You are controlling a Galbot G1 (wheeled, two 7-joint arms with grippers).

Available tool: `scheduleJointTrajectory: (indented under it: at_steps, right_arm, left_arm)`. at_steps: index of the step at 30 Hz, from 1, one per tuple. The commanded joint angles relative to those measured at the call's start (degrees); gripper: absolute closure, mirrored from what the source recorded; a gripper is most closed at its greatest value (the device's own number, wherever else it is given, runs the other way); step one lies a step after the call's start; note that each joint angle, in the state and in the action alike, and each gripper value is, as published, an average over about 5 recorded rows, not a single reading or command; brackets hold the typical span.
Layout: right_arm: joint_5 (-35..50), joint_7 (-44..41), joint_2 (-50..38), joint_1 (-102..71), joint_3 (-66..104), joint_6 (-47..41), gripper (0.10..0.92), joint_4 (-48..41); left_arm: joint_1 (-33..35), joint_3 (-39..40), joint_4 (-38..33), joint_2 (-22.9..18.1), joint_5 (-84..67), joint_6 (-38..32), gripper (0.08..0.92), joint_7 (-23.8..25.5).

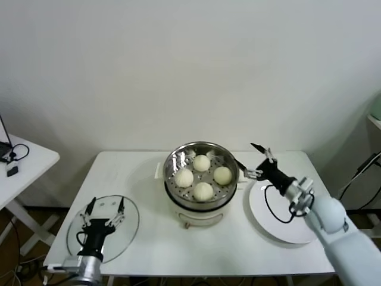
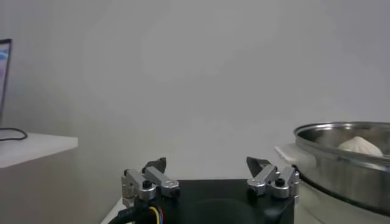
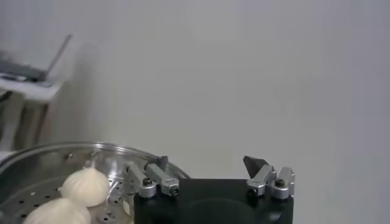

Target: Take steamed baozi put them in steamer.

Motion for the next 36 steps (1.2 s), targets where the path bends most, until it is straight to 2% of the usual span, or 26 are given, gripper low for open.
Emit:
scheduleJointTrajectory:
  at_steps: [1,11,19,25,36]
  right_arm:
    - [-7.6,8.1,23.1,-27.5,17.1,10.1,0.203,6.4]
    - [-7.8,8.5,31.2,-33.8,18.4,15.2,0.203,6.1]
    - [-8.6,8.8,31.8,-35.2,18.7,16.2,0.203,6.4]
    - [-8.0,8.7,31.8,-35.6,18.6,16.8,0.203,5.8]
    - [-8.1,8.3,31.5,-35.0,18.2,16.5,0.203,6.0]
  left_arm:
    - [0.1,-1.5,0.8,-0.5,-1.0,-0.5,0.177,0.2]
    - [1.7,-3.1,0.8,0.3,-1.2,-2.6,0.177,1.5]
    - [1.7,-3.0,0.6,-0.1,-1.7,-2.9,0.177,2.1]
    - [1.7,-3.5,1.2,-0.5,-2.6,-3.9,0.177,4.4]
    - [1.1,-3.7,1.1,-0.8,-3.4,-3.6,0.177,4.5]
